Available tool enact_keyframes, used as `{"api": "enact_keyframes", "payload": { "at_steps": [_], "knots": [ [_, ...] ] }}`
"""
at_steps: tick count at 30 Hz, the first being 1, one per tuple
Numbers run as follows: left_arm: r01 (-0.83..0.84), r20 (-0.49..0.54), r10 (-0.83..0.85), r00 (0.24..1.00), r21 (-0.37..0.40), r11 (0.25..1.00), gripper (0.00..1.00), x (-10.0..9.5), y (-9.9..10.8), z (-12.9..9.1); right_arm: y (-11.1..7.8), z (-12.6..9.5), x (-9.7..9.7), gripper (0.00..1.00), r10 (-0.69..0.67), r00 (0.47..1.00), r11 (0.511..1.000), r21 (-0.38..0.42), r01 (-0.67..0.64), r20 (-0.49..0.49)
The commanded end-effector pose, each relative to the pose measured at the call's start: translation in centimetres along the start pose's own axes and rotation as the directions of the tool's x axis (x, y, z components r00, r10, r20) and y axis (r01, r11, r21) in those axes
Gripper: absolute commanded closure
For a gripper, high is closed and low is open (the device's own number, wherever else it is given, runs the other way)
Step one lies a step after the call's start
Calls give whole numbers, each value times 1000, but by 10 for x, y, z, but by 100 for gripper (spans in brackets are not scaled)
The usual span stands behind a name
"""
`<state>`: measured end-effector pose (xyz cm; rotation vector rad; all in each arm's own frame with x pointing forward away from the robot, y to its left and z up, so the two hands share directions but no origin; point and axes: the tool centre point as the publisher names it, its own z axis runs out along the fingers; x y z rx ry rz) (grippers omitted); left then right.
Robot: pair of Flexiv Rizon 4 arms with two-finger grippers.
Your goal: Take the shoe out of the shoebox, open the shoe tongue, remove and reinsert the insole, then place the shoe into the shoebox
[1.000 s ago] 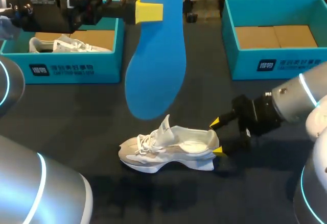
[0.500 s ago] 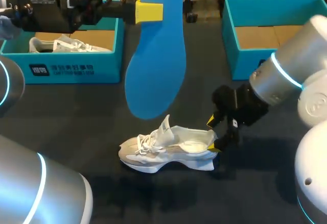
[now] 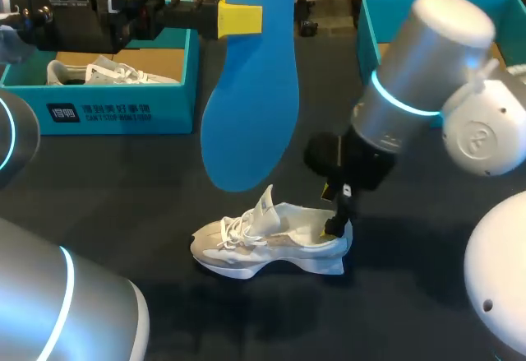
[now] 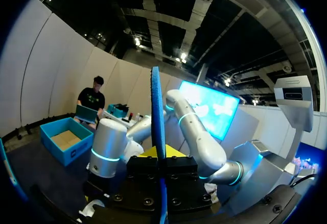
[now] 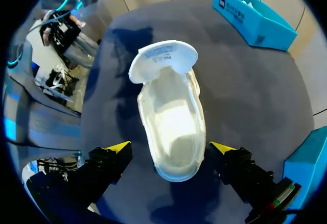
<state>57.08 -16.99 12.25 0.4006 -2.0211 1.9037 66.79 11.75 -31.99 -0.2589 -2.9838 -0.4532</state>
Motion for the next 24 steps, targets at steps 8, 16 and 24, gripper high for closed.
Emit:
{"api": "enact_keyframes", "payload": {
  "at_steps": [8,16,24],
  "knots": [
    [0,-2,0,1000,-3,1000,100,-2,-2,2,3,9,8,0,-11,998,957,292,-8,63],
    [0,-2,0,1000,-3,1000,100,-2,-2,2,3,9,2,0,-29,997,967,254,11,67],
    [0,-2,0,1000,-3,1000,100,-2,-2,2,17,5,-13,0,-72,995,970,238,54,66]
  ]
}}
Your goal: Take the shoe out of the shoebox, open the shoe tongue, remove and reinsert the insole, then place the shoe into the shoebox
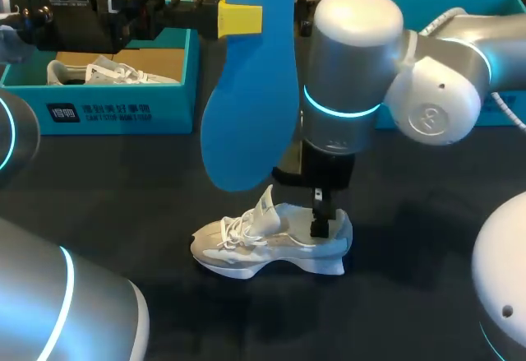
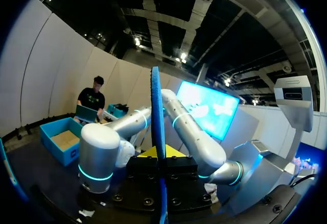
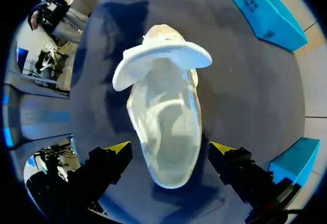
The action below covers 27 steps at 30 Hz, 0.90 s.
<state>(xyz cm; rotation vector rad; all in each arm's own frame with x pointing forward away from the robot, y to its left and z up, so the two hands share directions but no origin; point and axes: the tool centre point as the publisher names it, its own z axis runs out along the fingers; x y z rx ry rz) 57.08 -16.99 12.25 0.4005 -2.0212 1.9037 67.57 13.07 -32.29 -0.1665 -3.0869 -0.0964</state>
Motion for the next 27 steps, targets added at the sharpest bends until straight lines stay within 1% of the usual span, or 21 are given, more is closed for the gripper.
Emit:
{"api": "enact_keyframes", "payload": {
  "at_steps": [1,4,5,7,13,17,22,23,26,27],
  "knots": [
    [0,-2,0,1000,-3,1000,100,-2,-2,2,6,-1,-10,0,-6,1000,1000,0,6,8],
    [0,-2,0,1000,-3,1000,100,-2,-2,2,9,1,-15,0,-14,1000,1000,-9,14,13],
    [0,-2,0,1000,-3,1000,100,-2,-2,2,12,5,-20,0,-17,1000,1000,8,17,10],
    [0,-2,0,1000,-3,1000,100,-2,-2,2,16,9,-23,0,-19,1000,1000,8,19,11],
    [0,-2,0,1000,-3,1000,100,-2,-2,2,22,32,-38,0,-23,1000,1000,6,23,-9],
    [0,-2,0,1000,-3,1000,100,-2,-2,2,24,39,-41,0,-15,1000,1000,9,15,-16],
    [0,-2,0,1000,-3,1000,100,-2,-2,2,24,50,-44,0,-5,1000,1000,-9,5,-24],
    [0,-2,0,1000,-3,1000,100,-2,-2,2,24,50,-44,1,-5,1000,1000,-10,5,-26],
    [0,-2,0,1000,-3,1000,100,-2,-2,2,25,54,-45,10,-4,999,1000,-12,4,-33],
    [0,-2,0,1000,-3,1000,100,-2,-2,2,26,55,-45,15,-4,999,1000,-12,4,-35]
  ]
}}
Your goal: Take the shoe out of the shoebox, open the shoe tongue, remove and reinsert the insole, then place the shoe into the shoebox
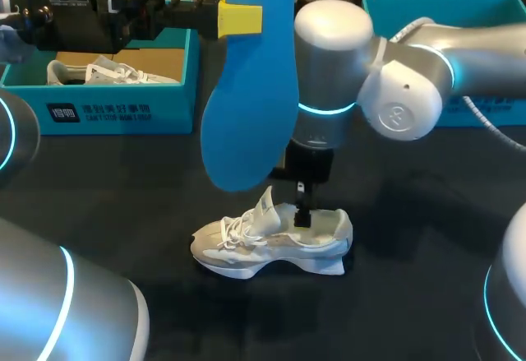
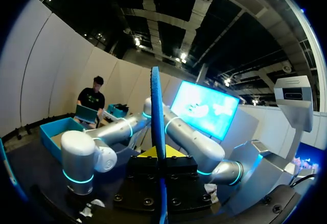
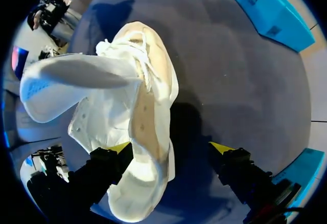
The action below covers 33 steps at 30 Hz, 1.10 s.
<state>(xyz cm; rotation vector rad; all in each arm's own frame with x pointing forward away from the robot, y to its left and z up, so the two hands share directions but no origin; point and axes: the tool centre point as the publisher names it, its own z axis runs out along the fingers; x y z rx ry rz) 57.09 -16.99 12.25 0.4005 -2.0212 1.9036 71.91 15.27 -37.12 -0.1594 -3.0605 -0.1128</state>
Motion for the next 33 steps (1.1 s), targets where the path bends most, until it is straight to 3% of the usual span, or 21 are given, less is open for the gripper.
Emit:
{"api": "enact_keyframes", "payload": {
  "at_steps": [1,3,4,6,7,8,16,24,33],
  "knots": [
    [0,-2,0,1000,-3,1000,100,-2,-2,2,2,8,-2,18,-1,1000,1000,-3,1,-10],
    [0,-2,0,1000,-3,1000,100,-2,-2,2,3,10,-1,24,-1,1000,1000,-4,1,-21],
    [0,-2,0,1000,-3,1000,100,-2,-2,2,3,11,0,35,-1,1000,1000,-1,0,-26],
    [0,-2,0,1000,-3,1000,100,-2,-2,2,2,14,0,60,2,999,1000,-1,-2,-34],
    [0,-2,0,1000,-3,1000,100,-2,-2,2,1,15,0,85,3,999,1000,6,-3,-42],
    [0,-2,0,1000,-3,1000,100,-2,-2,2,1,16,1,100,0,999,1000,8,0,-49],
    [0,-2,0,1000,-3,1000,100,-2,-2,2,4,11,8,100,-7,998,1000,27,9,-60],
    [0,-2,0,1000,-3,1000,100,-2,-2,2,6,-8,20,100,11,995,998,55,-6,-96],
    [0,-2,0,1000,-3,1000,100,-2,-2,2,5,-35,46,100,248,961,969,37,-245,-126]
  ]
}}
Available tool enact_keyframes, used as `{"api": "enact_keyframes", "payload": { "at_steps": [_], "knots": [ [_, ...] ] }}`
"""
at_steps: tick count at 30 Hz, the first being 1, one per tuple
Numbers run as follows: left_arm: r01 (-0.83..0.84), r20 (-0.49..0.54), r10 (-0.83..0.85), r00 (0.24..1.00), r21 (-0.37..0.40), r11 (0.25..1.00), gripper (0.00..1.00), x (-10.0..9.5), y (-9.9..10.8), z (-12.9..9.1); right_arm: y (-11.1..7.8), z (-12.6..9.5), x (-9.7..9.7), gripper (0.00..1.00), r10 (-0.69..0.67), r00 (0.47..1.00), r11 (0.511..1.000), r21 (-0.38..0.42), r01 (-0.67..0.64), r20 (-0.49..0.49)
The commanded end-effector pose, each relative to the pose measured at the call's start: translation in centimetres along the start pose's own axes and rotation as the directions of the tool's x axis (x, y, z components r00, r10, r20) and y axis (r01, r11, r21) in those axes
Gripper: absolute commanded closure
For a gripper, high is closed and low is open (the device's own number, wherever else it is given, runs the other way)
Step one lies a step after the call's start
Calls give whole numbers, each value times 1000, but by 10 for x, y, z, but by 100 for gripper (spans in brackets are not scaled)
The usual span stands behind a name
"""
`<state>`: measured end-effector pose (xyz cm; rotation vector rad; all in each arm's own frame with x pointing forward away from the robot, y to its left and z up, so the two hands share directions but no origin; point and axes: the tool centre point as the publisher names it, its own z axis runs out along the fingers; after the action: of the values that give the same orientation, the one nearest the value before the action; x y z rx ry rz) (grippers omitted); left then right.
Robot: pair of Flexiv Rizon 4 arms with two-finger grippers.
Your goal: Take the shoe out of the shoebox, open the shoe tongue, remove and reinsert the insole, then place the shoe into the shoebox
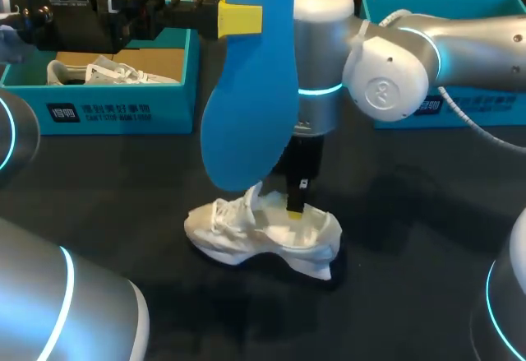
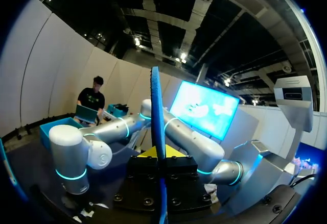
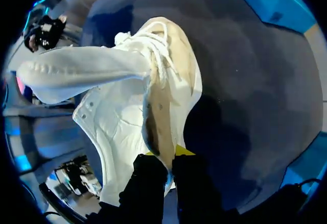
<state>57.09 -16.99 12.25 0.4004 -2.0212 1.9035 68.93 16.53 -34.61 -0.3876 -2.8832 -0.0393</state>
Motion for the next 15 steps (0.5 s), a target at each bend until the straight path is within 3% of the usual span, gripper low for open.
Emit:
{"api": "enact_keyframes", "payload": {
  "at_steps": [1,3,4,6,15],
  "knots": [
    [0,-2,0,1000,-3,1000,100,-2,-2,2,-9,-12,18,100,122,993,992,-40,-121,8],
    [0,-2,0,1000,-3,1000,100,-2,-2,2,-9,-15,25,100,247,969,967,-71,-245,14],
    [0,-2,0,1000,-3,1000,100,-2,-2,2,-11,-16,30,100,378,926,924,-77,-375,22],
    [0,-2,0,1000,-3,1000,100,-2,-2,2,-10,-16,44,100,486,873,868,-135,-478,32],
    [0,-2,0,1000,-3,1000,100,-2,-2,2,-8,-16,50,100,513,857,853,-149,-501,53]
  ]
}}
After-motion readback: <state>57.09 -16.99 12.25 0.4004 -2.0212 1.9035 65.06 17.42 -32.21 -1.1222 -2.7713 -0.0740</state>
